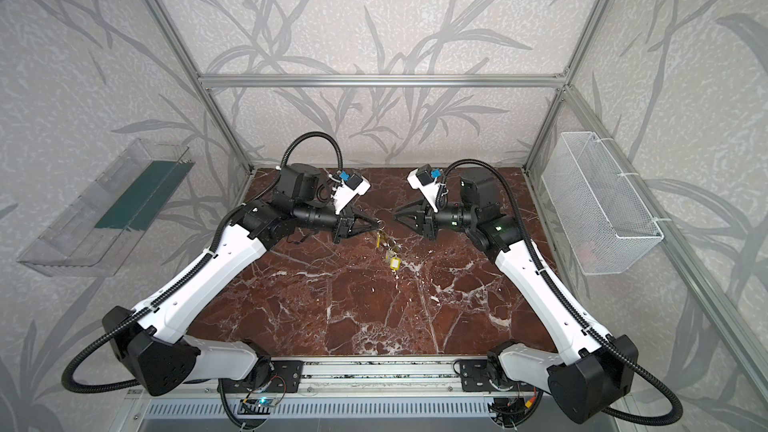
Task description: Put the keys on the keyring
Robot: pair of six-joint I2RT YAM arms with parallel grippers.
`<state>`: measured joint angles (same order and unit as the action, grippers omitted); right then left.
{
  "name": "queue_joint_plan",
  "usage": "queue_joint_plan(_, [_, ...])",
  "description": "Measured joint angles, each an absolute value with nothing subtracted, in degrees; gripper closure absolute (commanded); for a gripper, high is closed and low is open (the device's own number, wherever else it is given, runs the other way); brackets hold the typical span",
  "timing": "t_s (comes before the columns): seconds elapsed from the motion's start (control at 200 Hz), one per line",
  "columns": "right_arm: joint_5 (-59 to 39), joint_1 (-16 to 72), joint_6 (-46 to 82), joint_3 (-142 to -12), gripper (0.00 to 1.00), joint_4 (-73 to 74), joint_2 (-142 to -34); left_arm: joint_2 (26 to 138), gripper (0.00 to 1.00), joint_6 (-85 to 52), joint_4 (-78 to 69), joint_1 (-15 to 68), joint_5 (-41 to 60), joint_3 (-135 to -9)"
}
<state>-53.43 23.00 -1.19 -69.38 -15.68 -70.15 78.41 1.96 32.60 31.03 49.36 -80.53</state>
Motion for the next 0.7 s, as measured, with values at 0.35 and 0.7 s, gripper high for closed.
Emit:
queue_joint_plan(0.35, [-54.9, 24.4, -4.0, -69.9, 0.75, -16.6, -70.6, 78.4, 1.00, 2.0, 33.0, 31.0, 49.6, -80.5])
queue_joint_plan(0.7, [-55.4, 26.4, -5.9, -71.8, 0.74, -17.7, -73.8, 78.0, 1.00, 2.0, 33.2, 31.1, 50.0, -80.5])
